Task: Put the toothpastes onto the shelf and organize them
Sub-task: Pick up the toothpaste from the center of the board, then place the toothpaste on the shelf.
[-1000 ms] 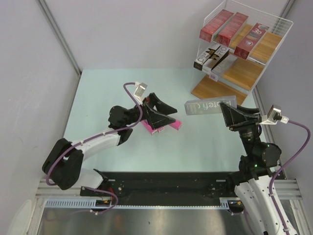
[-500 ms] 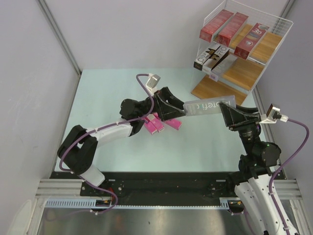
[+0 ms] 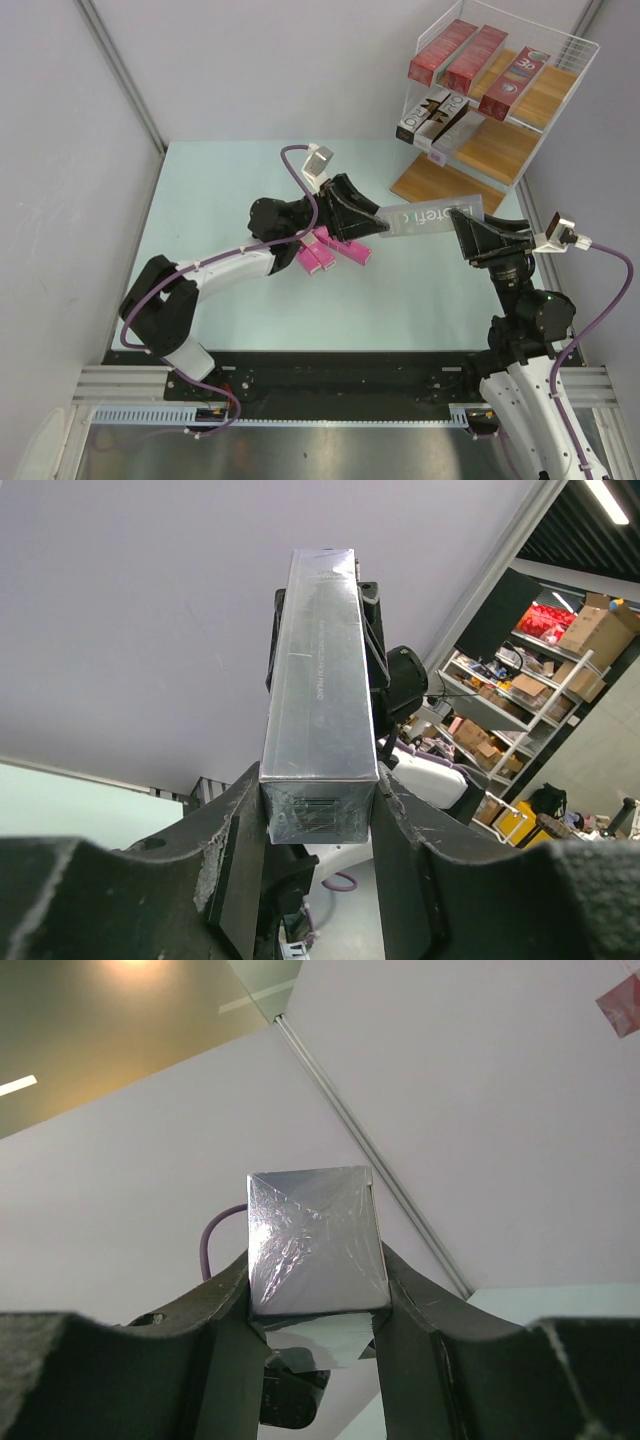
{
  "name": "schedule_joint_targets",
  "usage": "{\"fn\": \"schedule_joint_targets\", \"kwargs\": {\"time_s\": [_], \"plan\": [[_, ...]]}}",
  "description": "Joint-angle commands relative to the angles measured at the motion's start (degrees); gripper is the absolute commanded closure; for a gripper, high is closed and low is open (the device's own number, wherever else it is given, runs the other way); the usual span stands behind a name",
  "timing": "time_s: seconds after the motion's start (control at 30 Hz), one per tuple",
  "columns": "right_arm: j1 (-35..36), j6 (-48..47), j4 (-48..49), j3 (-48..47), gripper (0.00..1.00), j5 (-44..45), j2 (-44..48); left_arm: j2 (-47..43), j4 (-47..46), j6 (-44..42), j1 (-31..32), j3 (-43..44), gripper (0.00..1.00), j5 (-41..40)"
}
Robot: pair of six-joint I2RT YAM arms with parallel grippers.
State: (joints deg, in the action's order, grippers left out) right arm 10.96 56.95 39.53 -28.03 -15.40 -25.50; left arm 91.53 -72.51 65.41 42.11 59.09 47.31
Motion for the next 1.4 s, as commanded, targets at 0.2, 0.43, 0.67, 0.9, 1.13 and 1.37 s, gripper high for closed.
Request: {"fn": "schedule_joint_targets", "kwargs": {"time_s": [0.2,0.43,0.67,0.9,1.13,1.37], "plan": [[-0.15,-1.58,-5.59,-2.38,0.33,4.32,-0.08,-0.47,3.06,-3.62,0.96,2.61,0.77,1.03],[-0.15,-6.58,-26.15,-7.91,0.02,8.54,-1.40,-1.35,7.73,-5.72,0.34,-1.08,0.88,-5.46],[-0.15,-11.42,-42.83,-8.97,0.00,17.22,1.58,-3.02,13.26,-7.05,0.08,-6.53,1.00,-15.22],[-0.06,-12.30,-53.14,-9.85,0.00,30.23,8.26,-1.01,12.40,-2.93,0.17,-10.75,1.00,-22.51],[-0.15,-13.97,-56.75,-11.34,0.00,37.72,10.29,1.90,9.76,-1.16,0.34,-11.46,1.00,-22.70],[-0.06,-15.20,-56.75,-11.43,0.00,38.25,10.20,4.35,9.49,-1.25,0.96,-9.26,1.00,-23.75]]}}
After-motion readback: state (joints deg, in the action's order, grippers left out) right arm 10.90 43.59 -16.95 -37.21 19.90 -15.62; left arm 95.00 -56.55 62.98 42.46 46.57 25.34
